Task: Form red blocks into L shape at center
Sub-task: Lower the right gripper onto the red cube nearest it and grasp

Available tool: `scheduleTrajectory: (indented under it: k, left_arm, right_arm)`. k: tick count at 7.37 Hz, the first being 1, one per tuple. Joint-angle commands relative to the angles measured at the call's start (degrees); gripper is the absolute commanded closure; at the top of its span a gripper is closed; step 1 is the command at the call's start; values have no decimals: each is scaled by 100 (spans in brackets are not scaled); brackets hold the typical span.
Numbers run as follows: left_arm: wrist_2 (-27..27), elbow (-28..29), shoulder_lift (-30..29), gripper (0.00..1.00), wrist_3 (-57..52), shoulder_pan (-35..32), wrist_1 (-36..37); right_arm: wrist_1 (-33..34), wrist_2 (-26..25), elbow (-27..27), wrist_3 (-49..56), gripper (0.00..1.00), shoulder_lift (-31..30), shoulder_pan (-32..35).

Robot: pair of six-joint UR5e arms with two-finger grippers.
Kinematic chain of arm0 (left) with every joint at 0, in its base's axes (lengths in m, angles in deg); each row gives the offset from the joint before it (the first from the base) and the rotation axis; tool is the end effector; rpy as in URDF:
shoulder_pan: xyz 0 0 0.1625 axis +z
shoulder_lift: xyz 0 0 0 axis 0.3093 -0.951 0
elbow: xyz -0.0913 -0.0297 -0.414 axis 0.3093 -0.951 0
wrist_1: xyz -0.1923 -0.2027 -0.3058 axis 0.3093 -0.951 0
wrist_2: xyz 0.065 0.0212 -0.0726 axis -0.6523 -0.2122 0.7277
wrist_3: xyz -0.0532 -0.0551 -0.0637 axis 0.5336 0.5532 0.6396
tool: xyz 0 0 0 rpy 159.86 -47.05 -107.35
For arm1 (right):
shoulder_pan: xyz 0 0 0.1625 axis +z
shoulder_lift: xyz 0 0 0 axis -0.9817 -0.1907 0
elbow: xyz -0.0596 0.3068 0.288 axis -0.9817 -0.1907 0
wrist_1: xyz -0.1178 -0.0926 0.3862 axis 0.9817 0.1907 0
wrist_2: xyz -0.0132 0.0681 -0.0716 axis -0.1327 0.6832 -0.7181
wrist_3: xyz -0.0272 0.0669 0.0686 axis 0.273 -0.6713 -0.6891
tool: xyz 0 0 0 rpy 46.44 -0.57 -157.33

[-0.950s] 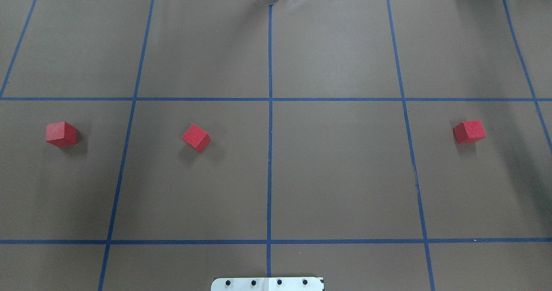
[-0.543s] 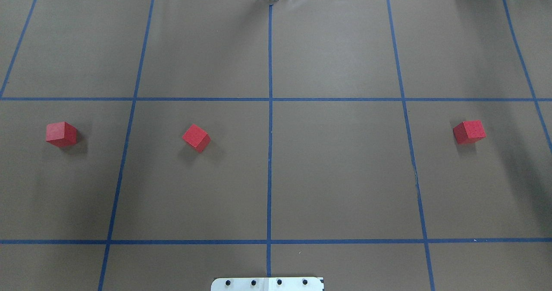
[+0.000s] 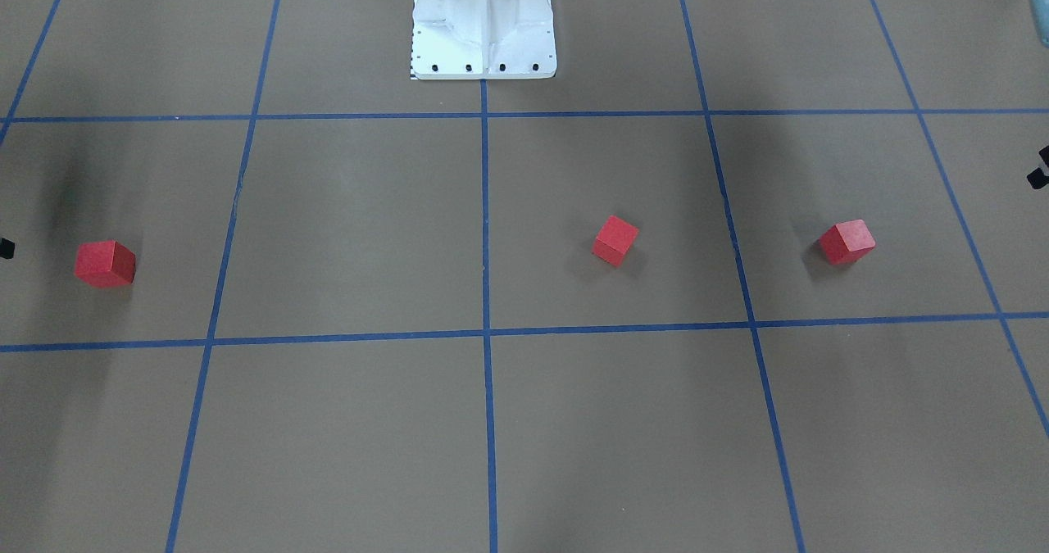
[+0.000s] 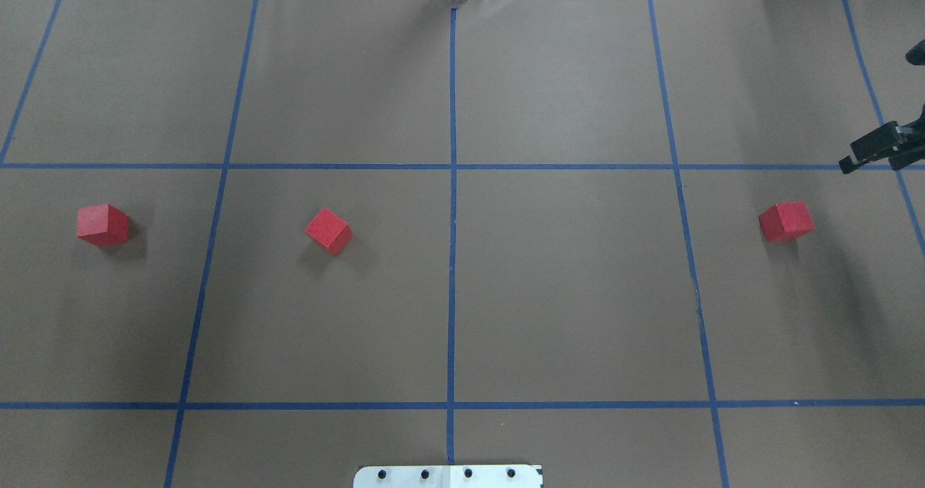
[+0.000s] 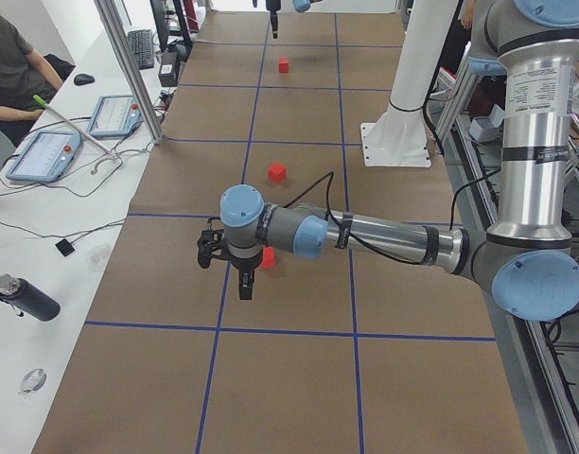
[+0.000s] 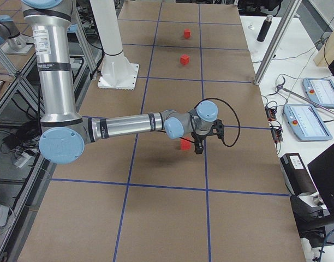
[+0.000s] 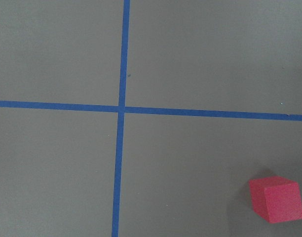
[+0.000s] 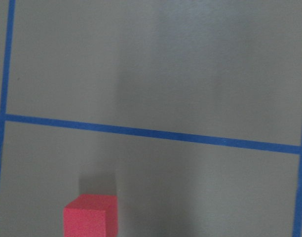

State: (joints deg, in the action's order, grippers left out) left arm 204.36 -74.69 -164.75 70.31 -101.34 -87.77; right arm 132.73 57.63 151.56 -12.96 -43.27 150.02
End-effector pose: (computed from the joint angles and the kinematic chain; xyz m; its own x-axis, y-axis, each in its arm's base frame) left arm -0.0053 -0.4894 0.5750 0.6796 -0.0390 -0.7325 0.0882 0.9957 0.0288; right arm -0.1197 -0.5244 0.5538 0.5970 -0.1192 0.7933 0.0905 0.9926 0.0811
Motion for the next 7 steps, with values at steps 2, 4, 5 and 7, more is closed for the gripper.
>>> scheduleTrajectory:
  k: [2,4,5,7]
  left_arm:
    - [0,2,0,0,17,0,-88]
    - [0,-6,0,0,26,0,-97]
    - [0,2,9,0,26,0,-97]
    - [0,2,9,0,26,0,-97]
  right_arm:
    - [-442,-351,296,-920,0,-195,-850]
    - [-488,-510,243,-998,0,-196,-992]
    - [-488,-633,190,-999,0,-161,-1054]
    - [-488,-966,76,-999,1,-134,-1255]
